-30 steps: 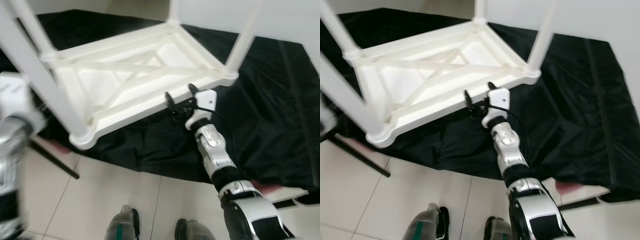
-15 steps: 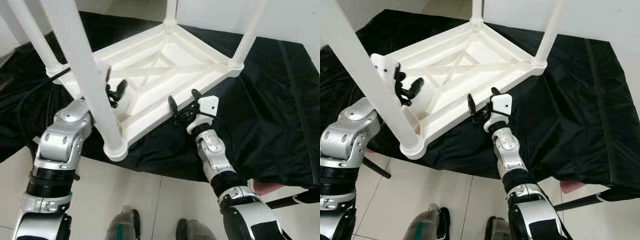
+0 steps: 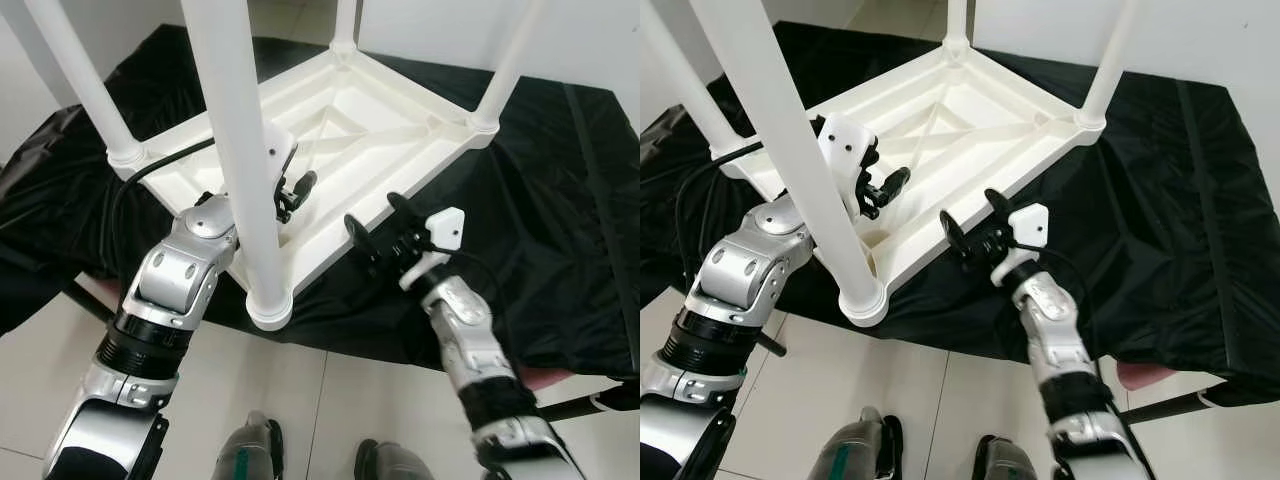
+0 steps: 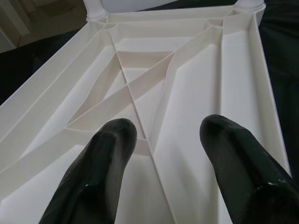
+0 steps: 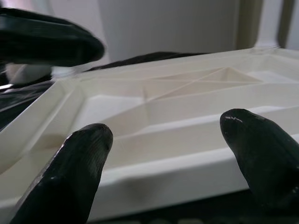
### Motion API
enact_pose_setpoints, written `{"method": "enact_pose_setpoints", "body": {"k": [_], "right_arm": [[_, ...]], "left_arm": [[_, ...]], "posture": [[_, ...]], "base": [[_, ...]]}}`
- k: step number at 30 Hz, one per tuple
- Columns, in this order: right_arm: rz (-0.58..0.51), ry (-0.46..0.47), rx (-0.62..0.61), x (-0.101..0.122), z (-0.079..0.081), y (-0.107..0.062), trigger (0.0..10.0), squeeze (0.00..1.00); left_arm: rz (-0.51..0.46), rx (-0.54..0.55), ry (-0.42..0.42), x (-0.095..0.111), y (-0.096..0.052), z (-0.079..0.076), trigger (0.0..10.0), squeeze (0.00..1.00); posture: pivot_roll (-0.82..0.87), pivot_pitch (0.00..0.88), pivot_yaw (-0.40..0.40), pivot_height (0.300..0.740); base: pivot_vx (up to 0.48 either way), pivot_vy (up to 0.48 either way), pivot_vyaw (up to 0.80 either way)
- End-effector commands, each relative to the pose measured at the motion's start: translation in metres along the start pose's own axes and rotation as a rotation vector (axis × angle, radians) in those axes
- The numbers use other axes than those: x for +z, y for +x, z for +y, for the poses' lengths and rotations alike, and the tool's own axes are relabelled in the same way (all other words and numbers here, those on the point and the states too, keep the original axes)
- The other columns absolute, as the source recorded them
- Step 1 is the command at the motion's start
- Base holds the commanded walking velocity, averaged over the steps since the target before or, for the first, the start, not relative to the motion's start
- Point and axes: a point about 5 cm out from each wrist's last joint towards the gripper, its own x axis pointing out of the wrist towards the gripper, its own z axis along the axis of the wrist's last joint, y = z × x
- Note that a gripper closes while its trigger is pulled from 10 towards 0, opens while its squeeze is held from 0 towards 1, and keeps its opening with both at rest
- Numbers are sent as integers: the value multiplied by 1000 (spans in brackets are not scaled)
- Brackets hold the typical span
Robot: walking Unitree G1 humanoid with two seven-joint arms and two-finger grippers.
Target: Building children table
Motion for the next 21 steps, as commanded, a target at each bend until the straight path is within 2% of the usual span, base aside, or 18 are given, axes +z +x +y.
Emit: {"method": "enact_pose_setpoints", "body": {"k": [1, 3, 5, 8, 9, 12, 14, 18, 21], "right_arm": [[12, 30, 55, 2, 3, -3, 10000, 0], [19, 38, 74, 4, 2, -5, 10000, 0], [26, 60, 129, 13, -2, -11, 10000, 0], [32, 66, 178, 19, -3, -14, 10000, 0], [43, 68, 309, 31, -2, -19, 10000, 0], [53, 67, 375, 36, 1, -21, 10000, 0], [81, 71, 484, 39, 8, -23, 10000, 0], [98, 68, 531, 38, 13, -23, 10000, 0], [138, 94, 655, 33, 30, -24, 10000, 0]], "left_arm": [[9, -103, 27, -4, -1, -1, 10000, 0], [15, -99, 35, -6, -1, 2, 10000, 0], [39, -77, 51, -11, -2, 15, 10000, 0], [46, -73, 59, -13, -3, 21, 10000, 0], [50, -74, 80, -14, -4, 27, 10000, 0], [48, -74, 89, -14, -3, 29, 10000, 0], [45, -67, 98, -14, -1, 31, 10000, 0], [45, -62, 97, -13, -1, 32, 10000, 0], [65, -9, 103, -16, -5, 47, 10000, 0]], "posture": [[120, 119, 51, 740], [120, 119, 51, 740], [114, 120, 48, 740], [111, 120, 46, 740], [104, 121, 37, 740], [103, 122, 35, 740], [106, 122, 30, 740], [106, 122, 30, 740], [114, 126, 21, 740]], "base": [[0, 0, 0], [0, 0, 0], [0, 0, 0], [0, 0, 0], [0, 0, 0], [0, 0, 0], [0, 0, 0], [0, 0, 0], [0, 0, 0]]}}
